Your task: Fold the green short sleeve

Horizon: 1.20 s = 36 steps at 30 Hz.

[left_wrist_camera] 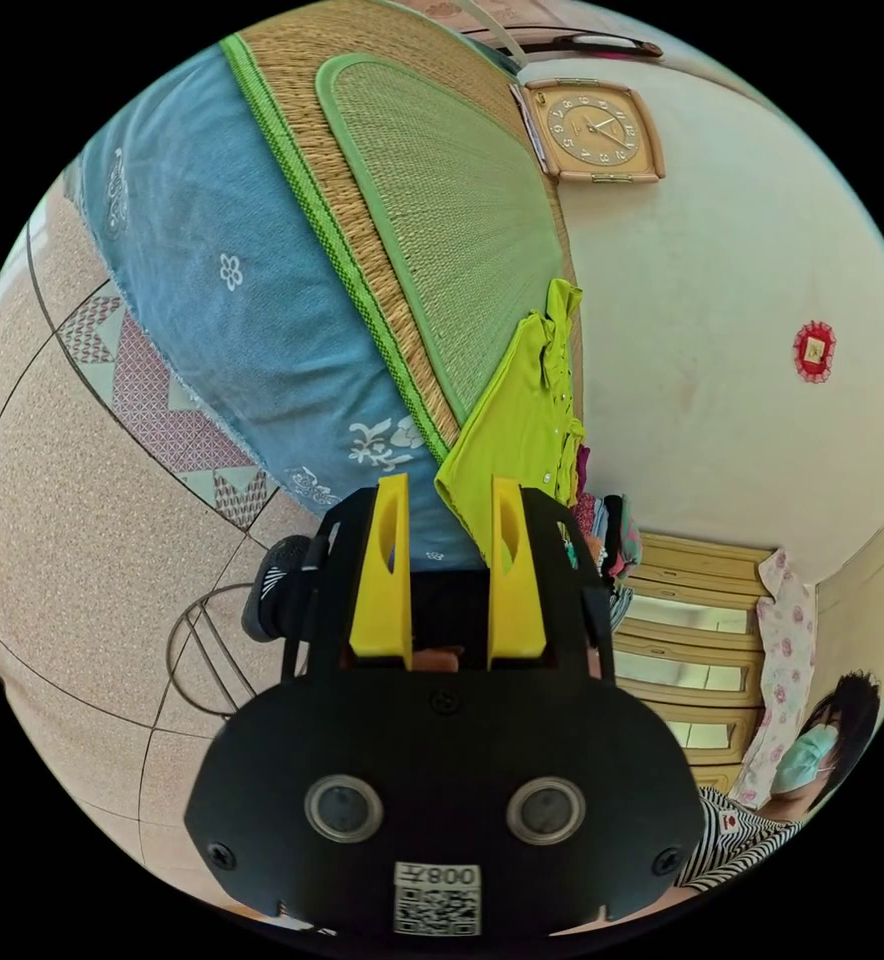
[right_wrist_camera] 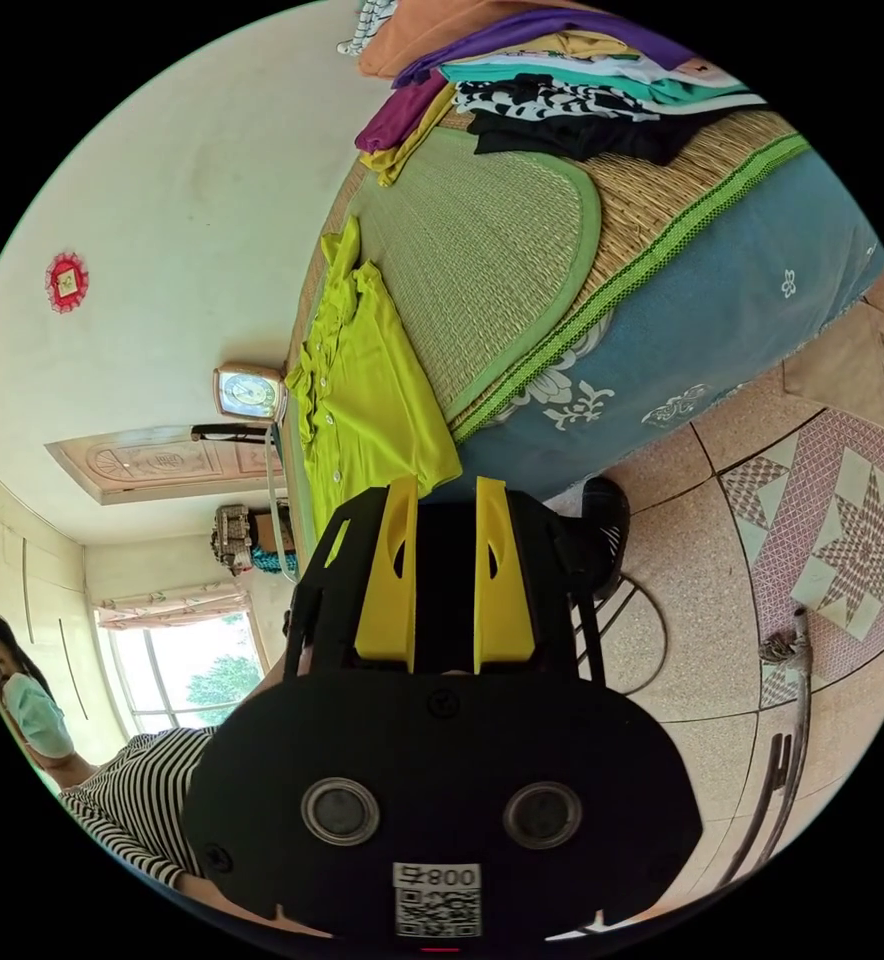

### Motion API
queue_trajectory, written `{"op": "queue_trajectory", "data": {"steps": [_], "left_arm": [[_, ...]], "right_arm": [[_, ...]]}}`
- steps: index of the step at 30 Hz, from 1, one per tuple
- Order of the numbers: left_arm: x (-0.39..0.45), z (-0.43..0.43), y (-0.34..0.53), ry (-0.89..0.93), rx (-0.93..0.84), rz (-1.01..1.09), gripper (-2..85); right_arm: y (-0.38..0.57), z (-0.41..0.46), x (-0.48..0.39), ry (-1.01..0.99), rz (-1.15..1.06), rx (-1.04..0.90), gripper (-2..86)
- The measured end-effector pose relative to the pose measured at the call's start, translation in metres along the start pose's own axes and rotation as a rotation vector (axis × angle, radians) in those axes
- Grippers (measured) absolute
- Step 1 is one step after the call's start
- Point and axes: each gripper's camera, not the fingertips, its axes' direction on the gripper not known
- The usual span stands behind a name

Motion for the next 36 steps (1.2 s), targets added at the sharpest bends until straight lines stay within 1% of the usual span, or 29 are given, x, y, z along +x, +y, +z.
{"op": "queue_trajectory", "data": {"steps": [12,18,20,22,26,29,34,36], "left_arm": [[-0.019,0.003,-0.005,0.019,-0.012,-0.024,10.3],[-0.018,0.005,0.001,0.027,-0.043,0.017,7.6],[-0.018,0.005,0.004,-0.019,-0.048,0.012,6.3],[-0.018,0.004,0.007,-0.024,-0.05,0.019,4.7],[-0.024,-0.004,0.018,0.014,-0.041,0.02,2.9],[-0.025,-0.01,0.026,0.038,-0.034,0.019,2.1],[-0.025,-0.018,0.041,0.032,-0.043,0.026,1.4],[-0.026,-0.021,0.048,0.058,-0.046,0.038,1.2]], "right_arm": [[0.003,-0.007,0.009,-0.032,0.042,-0.015,8.3],[0.011,-0.012,0.0,-0.024,0.019,-0.03,5.1],[0.014,-0.014,0.001,-0.025,0.023,-0.031,3.9],[0.021,-0.018,0.001,-0.024,0.026,-0.035,2.6],[0.033,-0.025,-0.001,-0.039,0.008,-0.044,1.5],[0.043,-0.034,-0.003,-0.087,-0.008,-0.044,1.2],[0.061,-0.057,-0.017,-0.115,-0.066,-0.038,0.8],[0.066,-0.064,-0.022,-0.126,-0.085,-0.033,0.8]]}}
